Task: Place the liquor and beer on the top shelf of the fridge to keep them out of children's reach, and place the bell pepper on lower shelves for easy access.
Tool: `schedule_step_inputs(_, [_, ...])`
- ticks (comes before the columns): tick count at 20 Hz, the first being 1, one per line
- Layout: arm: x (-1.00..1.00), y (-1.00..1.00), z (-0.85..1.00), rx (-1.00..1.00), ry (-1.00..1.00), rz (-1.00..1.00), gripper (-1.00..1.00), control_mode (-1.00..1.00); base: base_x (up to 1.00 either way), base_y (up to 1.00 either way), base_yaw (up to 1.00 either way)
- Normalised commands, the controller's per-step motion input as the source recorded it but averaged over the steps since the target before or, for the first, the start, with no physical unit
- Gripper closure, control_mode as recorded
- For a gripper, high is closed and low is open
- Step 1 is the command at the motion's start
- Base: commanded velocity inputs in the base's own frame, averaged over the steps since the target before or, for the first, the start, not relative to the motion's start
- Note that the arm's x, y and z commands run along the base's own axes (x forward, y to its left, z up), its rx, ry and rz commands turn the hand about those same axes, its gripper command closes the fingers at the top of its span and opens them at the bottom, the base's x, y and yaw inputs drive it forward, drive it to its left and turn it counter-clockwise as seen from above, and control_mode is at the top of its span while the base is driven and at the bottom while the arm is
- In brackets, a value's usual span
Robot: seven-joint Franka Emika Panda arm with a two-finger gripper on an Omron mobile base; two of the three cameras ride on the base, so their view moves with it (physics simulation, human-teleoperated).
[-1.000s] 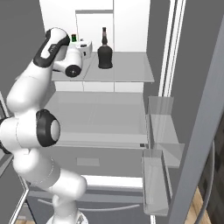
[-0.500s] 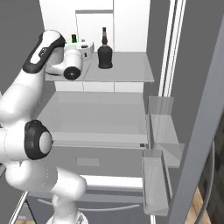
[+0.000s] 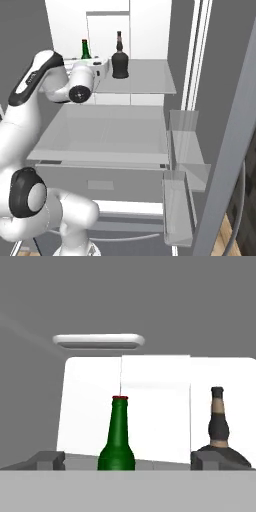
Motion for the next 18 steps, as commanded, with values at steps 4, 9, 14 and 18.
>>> schedule_step_inputs(4, [-0.77, -0.38, 0.04, -0.05, 0.17, 0.0, -1.0, -1.0, 0.0, 0.0, 0.0])
schedule_step_inputs(9, [-0.57, -0.34, 0.12, -0.07, 0.19, 0.0, -1.0, -1.0, 0.0, 0.0, 0.0])
schedule_step_inputs(14, [-0.35, -0.19, 0.19, -0.1, 0.2, 0.0, -1.0, -1.0, 0.0, 0.0, 0.0])
schedule_step_inputs(18, [-0.38, -0.09, 0.05, -0.13, 0.2, 0.0, -1.0, -1.0, 0.0, 0.0, 0.0])
